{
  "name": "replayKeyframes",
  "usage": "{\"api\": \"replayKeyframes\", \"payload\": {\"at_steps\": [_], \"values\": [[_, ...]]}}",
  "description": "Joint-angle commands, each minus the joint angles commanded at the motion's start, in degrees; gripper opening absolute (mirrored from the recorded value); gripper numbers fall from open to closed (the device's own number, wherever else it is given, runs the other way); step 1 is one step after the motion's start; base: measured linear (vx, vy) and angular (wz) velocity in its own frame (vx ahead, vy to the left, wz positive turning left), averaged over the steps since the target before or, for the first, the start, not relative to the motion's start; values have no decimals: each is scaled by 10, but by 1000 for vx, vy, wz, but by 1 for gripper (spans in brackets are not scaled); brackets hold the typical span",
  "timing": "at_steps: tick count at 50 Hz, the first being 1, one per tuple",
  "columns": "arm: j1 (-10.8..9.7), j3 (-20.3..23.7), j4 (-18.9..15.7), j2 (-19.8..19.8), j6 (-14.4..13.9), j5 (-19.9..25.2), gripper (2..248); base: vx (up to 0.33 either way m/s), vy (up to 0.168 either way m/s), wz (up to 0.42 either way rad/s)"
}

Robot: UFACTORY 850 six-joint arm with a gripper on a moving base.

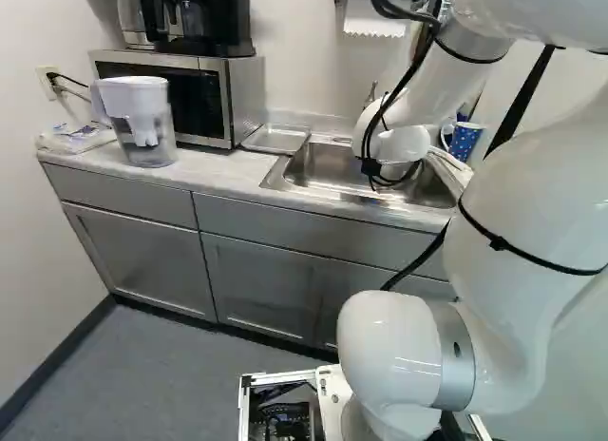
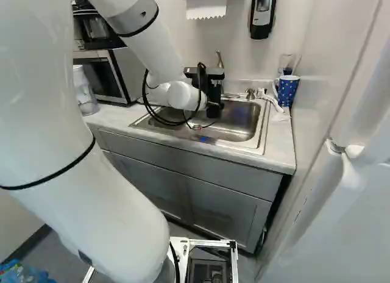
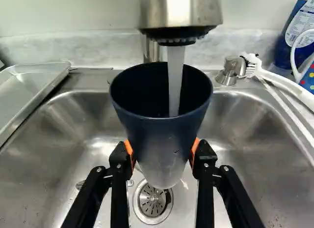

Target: Rinse the cup and place it in the tray

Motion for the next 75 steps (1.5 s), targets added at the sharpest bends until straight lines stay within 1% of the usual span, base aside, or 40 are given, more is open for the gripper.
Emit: {"api": "replayKeyframes", "payload": {"at_steps": [75], "values": [[0,0,0,0,0,0,124,0,0,0]]}}
